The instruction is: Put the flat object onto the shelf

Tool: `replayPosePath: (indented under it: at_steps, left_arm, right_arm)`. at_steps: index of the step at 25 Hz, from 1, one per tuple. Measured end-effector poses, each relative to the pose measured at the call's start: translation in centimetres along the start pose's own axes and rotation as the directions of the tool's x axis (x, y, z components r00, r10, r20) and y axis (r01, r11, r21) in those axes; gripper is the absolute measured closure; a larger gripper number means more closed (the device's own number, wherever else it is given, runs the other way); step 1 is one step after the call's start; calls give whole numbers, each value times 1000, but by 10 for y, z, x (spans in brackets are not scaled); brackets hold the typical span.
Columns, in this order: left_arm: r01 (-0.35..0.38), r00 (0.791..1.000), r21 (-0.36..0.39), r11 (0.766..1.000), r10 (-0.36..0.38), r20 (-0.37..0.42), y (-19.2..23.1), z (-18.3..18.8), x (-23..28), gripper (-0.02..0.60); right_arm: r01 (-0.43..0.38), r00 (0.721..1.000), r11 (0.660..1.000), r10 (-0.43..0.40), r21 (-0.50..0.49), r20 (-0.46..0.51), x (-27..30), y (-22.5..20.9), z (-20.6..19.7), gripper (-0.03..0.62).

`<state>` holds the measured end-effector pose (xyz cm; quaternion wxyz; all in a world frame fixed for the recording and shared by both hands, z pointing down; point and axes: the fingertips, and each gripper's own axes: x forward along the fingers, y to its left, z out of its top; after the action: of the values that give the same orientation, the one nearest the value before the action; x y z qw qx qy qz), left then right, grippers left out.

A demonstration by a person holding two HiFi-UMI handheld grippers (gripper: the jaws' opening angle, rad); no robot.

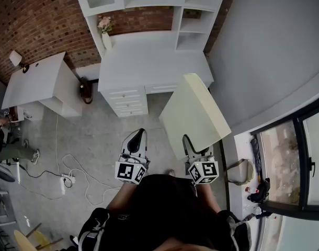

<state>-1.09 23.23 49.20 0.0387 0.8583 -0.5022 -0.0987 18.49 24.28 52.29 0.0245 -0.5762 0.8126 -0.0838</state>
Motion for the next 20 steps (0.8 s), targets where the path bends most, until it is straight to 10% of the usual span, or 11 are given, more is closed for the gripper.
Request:
replayPosePath:
  at_steps: [20]
  left_arm:
    - [10, 1000, 11, 1000, -10, -17, -25, -9, 11, 569]
  right_arm:
    - [-43, 999, 998, 43, 52, 10, -13, -15, -1, 306]
